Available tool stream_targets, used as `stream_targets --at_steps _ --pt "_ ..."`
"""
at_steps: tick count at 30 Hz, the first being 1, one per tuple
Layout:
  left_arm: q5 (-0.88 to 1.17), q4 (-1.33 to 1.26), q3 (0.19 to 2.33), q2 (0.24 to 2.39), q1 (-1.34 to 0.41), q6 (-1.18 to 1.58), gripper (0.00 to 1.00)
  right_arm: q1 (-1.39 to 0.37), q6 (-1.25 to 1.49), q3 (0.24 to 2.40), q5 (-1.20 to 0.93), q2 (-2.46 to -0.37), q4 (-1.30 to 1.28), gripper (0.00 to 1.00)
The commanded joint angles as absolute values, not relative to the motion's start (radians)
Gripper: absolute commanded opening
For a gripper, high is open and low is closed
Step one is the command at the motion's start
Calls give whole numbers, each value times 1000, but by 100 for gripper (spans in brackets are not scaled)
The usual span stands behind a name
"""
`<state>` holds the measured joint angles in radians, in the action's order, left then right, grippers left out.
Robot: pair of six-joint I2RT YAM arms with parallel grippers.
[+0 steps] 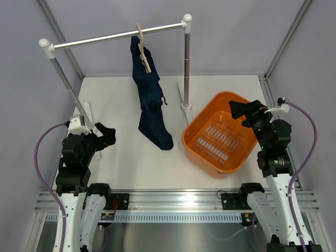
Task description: Remove the shorts from the hanger
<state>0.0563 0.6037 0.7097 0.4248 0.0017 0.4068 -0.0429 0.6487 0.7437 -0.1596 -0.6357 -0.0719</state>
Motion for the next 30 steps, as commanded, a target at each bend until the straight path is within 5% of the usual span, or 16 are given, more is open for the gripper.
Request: stream_targets --at_steps 1,13,30 --pt "94 558 700 413 6 384 99 -43 634 742 -170 -626 -34 99" --pt "178 511 715 403 6 344 99 -43 575 724 -221 -594 -46 99" --pt "272 318 1399 929 -78 477 86 -43 514 732 -255 -523 -115 100"
